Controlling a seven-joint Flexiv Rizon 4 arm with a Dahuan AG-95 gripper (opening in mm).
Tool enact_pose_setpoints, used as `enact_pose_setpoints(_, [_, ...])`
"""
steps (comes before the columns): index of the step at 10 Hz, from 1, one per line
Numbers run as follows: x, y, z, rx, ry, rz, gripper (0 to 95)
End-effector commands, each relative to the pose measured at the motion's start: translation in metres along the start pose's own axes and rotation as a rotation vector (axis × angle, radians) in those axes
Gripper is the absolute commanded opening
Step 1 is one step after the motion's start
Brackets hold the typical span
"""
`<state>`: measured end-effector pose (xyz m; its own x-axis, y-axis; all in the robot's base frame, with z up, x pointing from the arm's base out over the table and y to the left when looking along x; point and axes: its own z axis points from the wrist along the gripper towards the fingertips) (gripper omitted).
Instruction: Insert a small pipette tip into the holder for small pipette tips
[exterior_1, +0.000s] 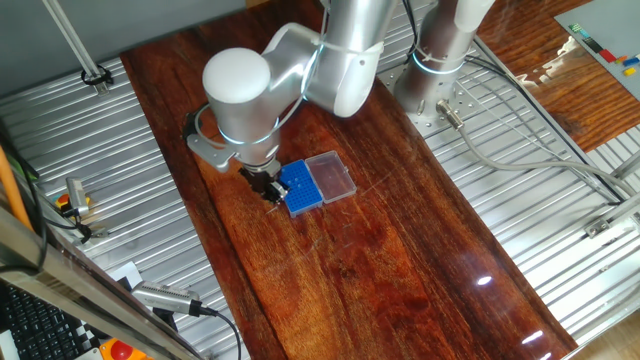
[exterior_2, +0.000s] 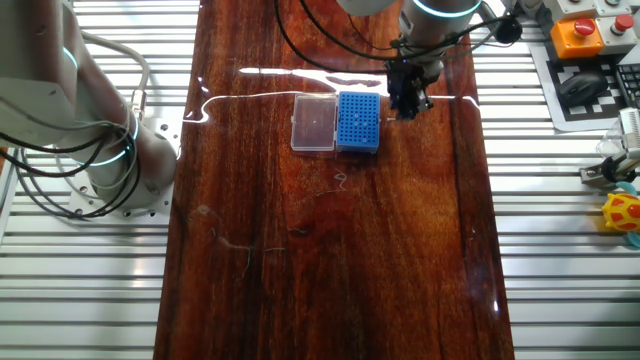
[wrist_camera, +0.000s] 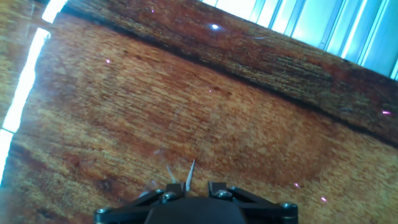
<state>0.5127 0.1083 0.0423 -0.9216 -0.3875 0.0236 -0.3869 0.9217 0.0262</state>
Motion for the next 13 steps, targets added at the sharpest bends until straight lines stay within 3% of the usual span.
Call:
enact_pose_setpoints(1, [0.002,0.0,-0.001,0.0,-0.001,0.002,0.0])
enact_pose_setpoints(4, [0.002,0.0,-0.001,0.007,0.002,-0.002,0.0])
enact_pose_setpoints(13, [-0.006,-0.001,0.018,0.009,-0.005,0.008,0.0])
